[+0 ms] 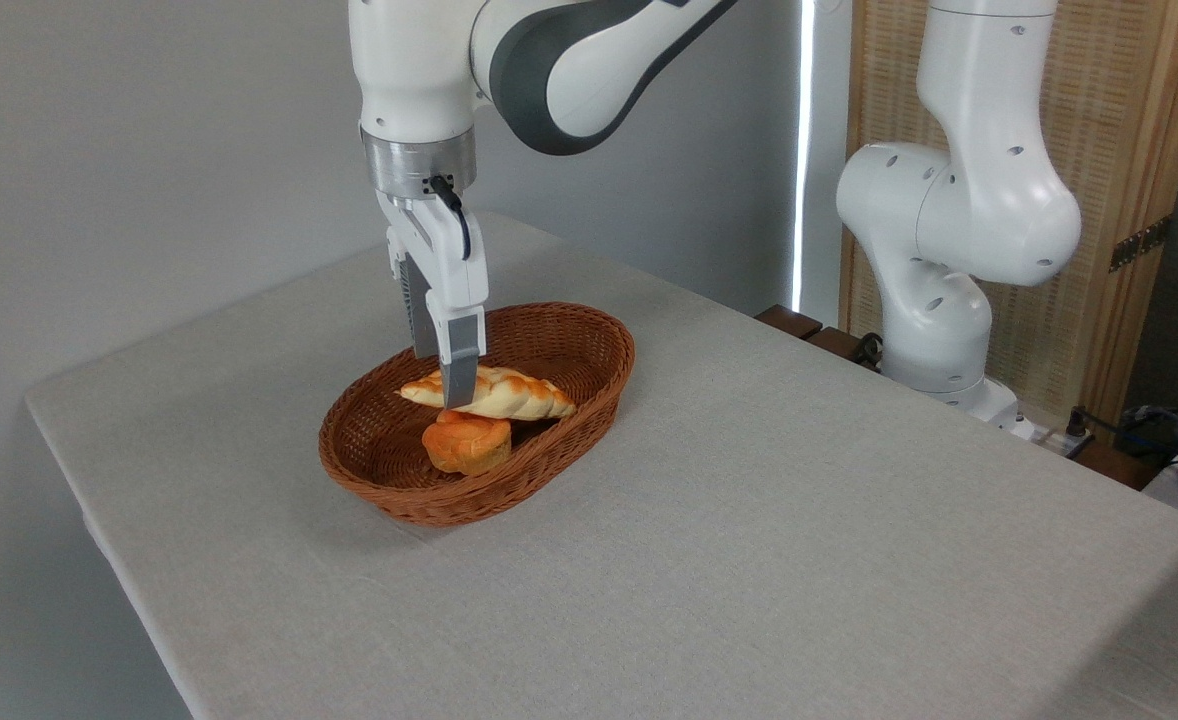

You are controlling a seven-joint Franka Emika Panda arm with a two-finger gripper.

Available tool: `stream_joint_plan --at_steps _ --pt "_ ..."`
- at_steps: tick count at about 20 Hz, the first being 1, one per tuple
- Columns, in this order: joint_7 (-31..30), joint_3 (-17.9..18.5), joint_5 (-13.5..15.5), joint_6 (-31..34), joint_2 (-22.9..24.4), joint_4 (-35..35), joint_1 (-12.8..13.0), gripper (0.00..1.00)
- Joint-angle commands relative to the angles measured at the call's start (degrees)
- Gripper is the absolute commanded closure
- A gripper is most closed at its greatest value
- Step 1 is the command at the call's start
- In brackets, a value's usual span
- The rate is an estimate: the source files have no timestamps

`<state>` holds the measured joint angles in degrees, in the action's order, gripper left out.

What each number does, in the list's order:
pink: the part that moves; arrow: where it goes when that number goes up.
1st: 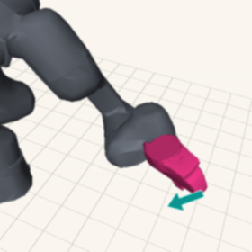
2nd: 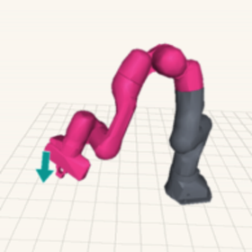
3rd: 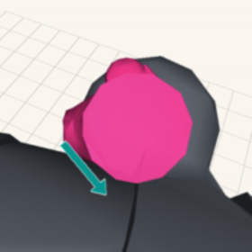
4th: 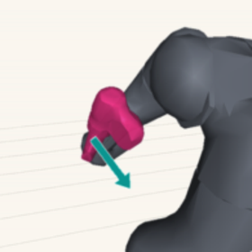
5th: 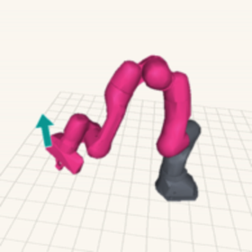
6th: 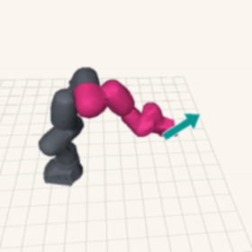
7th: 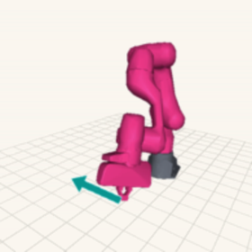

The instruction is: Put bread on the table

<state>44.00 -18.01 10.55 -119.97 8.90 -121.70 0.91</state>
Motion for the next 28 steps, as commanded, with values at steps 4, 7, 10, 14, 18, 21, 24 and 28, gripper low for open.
stream_joint_plan --at_steps 4,7,10,14,18,21,24,28 --pt "0.47 -0.27 -5.17 -0.61 -0.63 0.23 -0.03 0.00" --pt "0.47 -0.28 -5.72 -0.61 -0.90 0.23 -0.03 0.00" --pt "0.38 -0.36 -5.72 -0.61 -1.16 0.23 -0.03 0.00" --pt "0.29 -0.80 -5.72 -0.61 -1.34 0.23 -0.03 0.00" --pt "0.38 -0.80 -5.72 -0.61 -1.34 0.23 -0.03 0.17" --pt "1.34 -0.80 -5.72 -0.61 -1.42 0.23 -0.03 0.51" --pt "3.19 -0.80 -5.72 -0.44 -1.34 0.23 -0.03 0.57" --pt "3.11 -0.80 -5.72 -0.44 -1.34 0.23 -0.12 0.57"
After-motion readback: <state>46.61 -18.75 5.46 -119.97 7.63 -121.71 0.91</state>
